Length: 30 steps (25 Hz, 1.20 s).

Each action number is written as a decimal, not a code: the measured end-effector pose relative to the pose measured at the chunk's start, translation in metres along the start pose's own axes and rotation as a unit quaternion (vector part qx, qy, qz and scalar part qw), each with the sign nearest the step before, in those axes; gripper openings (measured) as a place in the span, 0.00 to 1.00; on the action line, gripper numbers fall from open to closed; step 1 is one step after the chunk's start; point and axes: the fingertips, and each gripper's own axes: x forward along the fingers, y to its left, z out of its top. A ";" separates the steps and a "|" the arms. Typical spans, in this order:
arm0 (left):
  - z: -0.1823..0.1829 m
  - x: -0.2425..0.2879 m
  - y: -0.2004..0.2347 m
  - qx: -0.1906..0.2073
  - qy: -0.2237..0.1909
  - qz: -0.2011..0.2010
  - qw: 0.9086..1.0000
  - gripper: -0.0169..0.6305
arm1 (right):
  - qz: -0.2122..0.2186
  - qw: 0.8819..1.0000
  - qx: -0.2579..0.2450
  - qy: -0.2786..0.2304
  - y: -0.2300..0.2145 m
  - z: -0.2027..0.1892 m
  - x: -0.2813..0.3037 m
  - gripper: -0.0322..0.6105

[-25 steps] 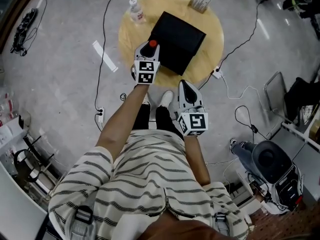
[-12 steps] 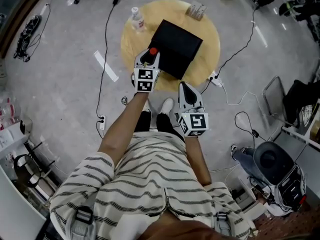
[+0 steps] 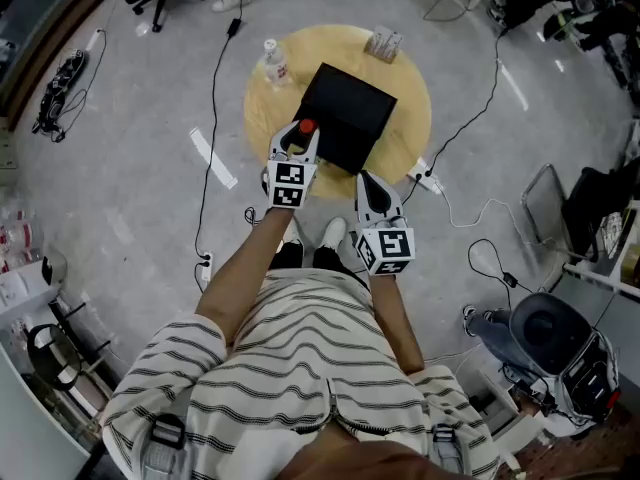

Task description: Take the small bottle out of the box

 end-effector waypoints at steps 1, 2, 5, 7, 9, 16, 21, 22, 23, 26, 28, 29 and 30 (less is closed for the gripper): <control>0.002 -0.002 -0.001 0.000 -0.002 0.000 1.000 0.26 | 0.000 1.000 0.000 -0.001 0.000 0.001 0.000 0.07; 0.004 -0.004 -0.001 0.000 -0.003 0.000 1.000 0.26 | 0.000 1.000 0.000 -0.003 -0.001 0.002 -0.001 0.07; 0.011 -0.011 -0.001 -0.005 -0.009 -0.002 1.000 0.26 | 0.000 1.000 -0.001 -0.006 0.000 0.005 0.000 0.07; 0.016 -0.016 0.000 -0.003 -0.013 -0.002 1.000 0.26 | 0.000 1.000 -0.001 -0.008 0.001 0.007 0.001 0.07; 0.022 -0.020 0.000 -0.003 -0.016 -0.002 1.000 0.26 | -0.001 1.000 -0.001 -0.009 0.000 0.010 0.003 0.07; 0.040 -0.033 -0.004 0.002 -0.030 -0.010 0.999 0.26 | -0.001 1.000 0.009 -0.019 0.000 0.021 0.006 0.07; 0.050 -0.039 -0.008 0.006 -0.040 -0.016 0.999 0.26 | -0.002 1.000 0.008 -0.026 -0.003 0.029 0.008 0.07; 0.052 -0.042 -0.008 0.007 -0.042 -0.018 0.999 0.26 | -0.002 1.000 0.008 -0.028 -0.002 0.031 0.008 0.07; 0.054 -0.045 -0.007 0.008 -0.045 -0.019 0.999 0.26 | -0.002 1.000 0.007 -0.030 -0.001 0.032 0.009 0.07; 0.061 -0.050 -0.006 0.013 -0.052 -0.023 0.998 0.26 | -0.001 0.999 0.003 -0.034 0.001 0.037 0.013 0.07; 0.065 -0.053 -0.009 0.019 -0.055 -0.028 0.998 0.26 | 0.000 0.999 0.001 -0.036 0.000 0.040 0.013 0.07; 0.068 -0.055 -0.010 0.021 -0.058 -0.030 0.998 0.26 | 0.000 0.999 0.000 -0.037 -0.001 0.041 0.013 0.07; 0.071 -0.057 -0.012 0.022 -0.060 -0.031 0.997 0.26 | 0.000 0.999 0.000 -0.038 -0.001 0.043 0.013 0.07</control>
